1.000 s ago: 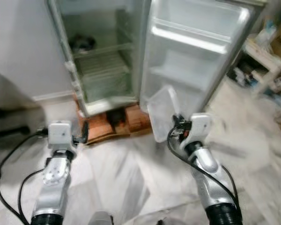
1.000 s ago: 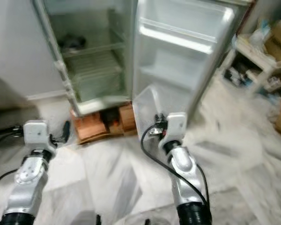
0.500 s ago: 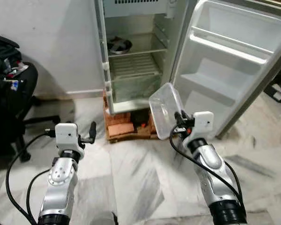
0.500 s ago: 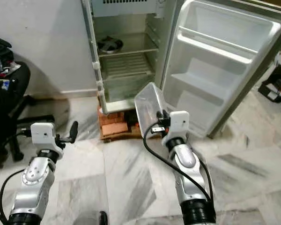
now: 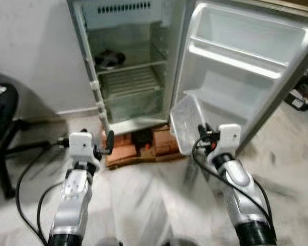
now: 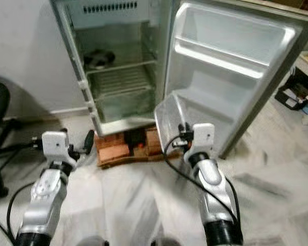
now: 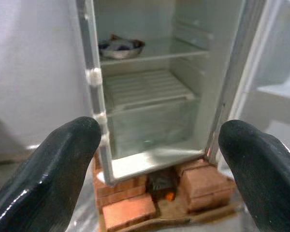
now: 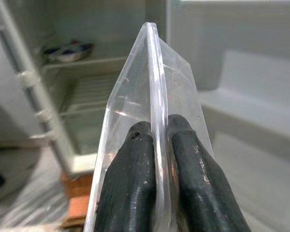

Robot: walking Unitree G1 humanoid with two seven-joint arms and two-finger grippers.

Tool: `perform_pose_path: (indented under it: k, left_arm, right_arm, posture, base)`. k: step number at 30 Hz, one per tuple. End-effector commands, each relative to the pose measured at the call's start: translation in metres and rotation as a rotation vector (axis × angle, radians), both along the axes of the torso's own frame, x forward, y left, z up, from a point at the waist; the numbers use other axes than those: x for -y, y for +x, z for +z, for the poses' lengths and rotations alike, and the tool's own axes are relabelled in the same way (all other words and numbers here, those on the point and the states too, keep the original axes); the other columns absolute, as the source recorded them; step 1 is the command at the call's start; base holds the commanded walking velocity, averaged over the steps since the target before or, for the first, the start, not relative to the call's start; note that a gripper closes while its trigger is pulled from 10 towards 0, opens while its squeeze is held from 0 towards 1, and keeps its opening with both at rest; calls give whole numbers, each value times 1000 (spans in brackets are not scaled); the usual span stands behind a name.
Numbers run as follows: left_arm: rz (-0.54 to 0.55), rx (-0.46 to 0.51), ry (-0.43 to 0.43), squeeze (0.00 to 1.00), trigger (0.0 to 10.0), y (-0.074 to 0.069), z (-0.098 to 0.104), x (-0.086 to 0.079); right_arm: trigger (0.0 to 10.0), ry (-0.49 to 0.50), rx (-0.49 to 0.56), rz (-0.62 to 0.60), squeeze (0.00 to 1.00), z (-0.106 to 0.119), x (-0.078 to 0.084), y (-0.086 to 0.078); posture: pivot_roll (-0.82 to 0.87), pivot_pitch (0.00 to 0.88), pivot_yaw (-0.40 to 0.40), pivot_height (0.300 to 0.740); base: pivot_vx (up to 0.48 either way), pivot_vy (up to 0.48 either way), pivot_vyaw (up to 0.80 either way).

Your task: Restocking fridge

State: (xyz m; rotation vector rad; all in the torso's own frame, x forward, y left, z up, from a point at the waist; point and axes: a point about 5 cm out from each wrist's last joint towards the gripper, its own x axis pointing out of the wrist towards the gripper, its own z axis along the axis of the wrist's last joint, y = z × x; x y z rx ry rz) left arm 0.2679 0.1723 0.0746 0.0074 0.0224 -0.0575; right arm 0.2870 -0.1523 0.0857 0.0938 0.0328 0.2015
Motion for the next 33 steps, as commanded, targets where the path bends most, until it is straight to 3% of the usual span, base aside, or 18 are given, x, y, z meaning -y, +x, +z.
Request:
perform_pose_path:
  k: [1, 9, 17, 24, 33]
  left_arm:
    - [26, 0, 17, 0, 10000, 0, 2, -11]
    - [31, -2, 19, 0, 10000, -3, 1, -12]
    - [51, -54, 54, 0, 10000, -27, -11, -16]
    - [58, -56, 45, 0, 10000, -27, -10, -16]
    - [51, -56, 51, 0, 10000, -25, -9, -15]
  right_arm:
    - [10000, 16, 27, 31, 0, 5, -9, 2]
    - [10000, 24, 33, 21, 0, 5, -8, 0]
    - [10000, 21, 24, -27, 0, 1, 3, -11]
    - [10000, 3, 22, 13, 0, -2, -1, -16]
    - [10000, 4, 32, -2, 0, 2, 2, -10]
  posture:
    - [62, 66, -48, 740]
    - [60, 64, -44, 740]
    - [53, 69, -33, 740]
    - [53, 70, -32, 740]
    - [55, 68, -29, 740]
  base:
    - [446, 0, 0]
    - [423, 96, 206]
    - [360, 231, 0]
    - [250, 0, 0]
    - [175, 0, 444]
